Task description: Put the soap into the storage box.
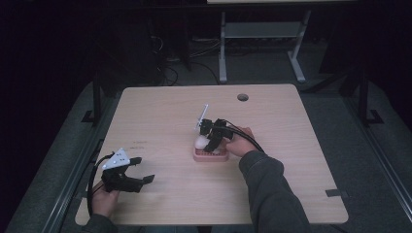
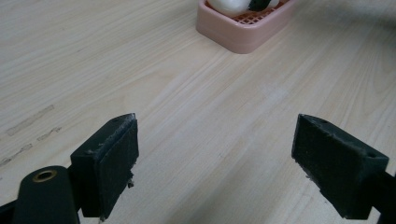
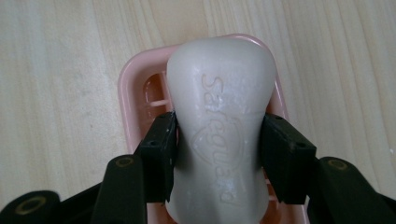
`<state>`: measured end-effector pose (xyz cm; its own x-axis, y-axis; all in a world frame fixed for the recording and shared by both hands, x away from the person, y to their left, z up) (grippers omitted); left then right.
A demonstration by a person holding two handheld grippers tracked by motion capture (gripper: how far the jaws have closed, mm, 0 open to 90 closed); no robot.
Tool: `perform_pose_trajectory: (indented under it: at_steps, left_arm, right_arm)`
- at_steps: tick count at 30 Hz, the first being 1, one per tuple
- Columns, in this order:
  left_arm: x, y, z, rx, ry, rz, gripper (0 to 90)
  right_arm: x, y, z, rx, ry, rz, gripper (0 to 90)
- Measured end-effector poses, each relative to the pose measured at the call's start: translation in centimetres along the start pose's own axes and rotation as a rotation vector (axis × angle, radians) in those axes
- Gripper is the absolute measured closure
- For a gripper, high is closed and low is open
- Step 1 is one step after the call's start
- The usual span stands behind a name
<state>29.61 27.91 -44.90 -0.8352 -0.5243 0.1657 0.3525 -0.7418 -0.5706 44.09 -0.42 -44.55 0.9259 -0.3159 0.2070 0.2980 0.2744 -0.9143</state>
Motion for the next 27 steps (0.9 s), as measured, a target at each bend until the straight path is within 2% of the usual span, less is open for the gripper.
perform_pose_trajectory:
  at_steps: [13,18,27]
  left_arm:
    - [0.01,0.01,0.01,0.000,0.001,0.000,14.1]
    - [0.02,0.03,0.00,-0.001,0.001,0.000,14.1]
    - [0.00,0.04,0.01,-0.002,0.004,0.000,14.0]
  right_arm:
    - [-0.04,0.07,-0.27,-0.018,0.009,0.009,46.3]
    - [-0.09,-0.14,-0.27,0.009,0.023,0.017,43.3]
    - [-0.25,-0.32,-0.27,0.018,0.035,0.014,40.9]
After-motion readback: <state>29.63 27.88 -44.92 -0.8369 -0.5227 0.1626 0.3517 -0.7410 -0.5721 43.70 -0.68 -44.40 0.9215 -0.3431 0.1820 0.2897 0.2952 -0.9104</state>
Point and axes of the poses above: each handheld gripper's, and its own axes: y roughly forward along the jaws, z roughly out of its top, x roughly to its right, the point moved 3 cm from there along y, roughly forward along the jaws, and after that the axes turned 11 degrees about -z, right-handed, at the moved point
